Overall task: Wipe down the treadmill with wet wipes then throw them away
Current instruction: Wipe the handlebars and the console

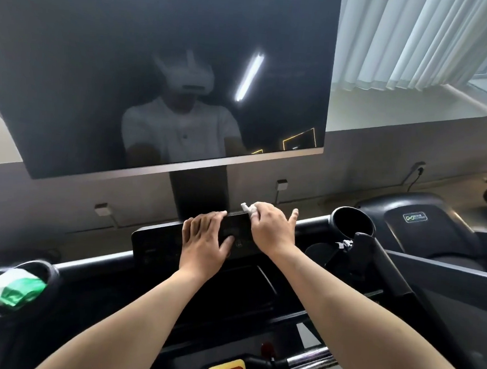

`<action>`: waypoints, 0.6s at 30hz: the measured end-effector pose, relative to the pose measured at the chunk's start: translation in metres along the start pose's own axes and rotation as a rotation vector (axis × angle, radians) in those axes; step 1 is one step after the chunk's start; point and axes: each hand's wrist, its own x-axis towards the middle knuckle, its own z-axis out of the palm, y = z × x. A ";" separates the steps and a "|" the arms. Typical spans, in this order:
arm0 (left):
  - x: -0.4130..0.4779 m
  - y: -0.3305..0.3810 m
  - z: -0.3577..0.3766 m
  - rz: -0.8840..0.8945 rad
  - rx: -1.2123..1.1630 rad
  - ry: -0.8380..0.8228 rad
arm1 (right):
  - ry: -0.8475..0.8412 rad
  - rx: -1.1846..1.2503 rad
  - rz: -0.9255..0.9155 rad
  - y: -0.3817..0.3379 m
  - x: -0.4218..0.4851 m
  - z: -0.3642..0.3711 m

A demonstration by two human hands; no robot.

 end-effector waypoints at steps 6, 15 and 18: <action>0.000 -0.006 -0.007 0.024 -0.069 -0.004 | -0.132 -0.114 -0.166 -0.037 -0.010 0.021; -0.012 -0.074 -0.038 -0.037 0.020 0.110 | -0.101 -0.071 -0.046 -0.010 0.009 0.005; -0.023 -0.089 -0.044 -0.107 0.029 0.103 | -0.064 -0.178 -0.017 -0.027 0.002 0.013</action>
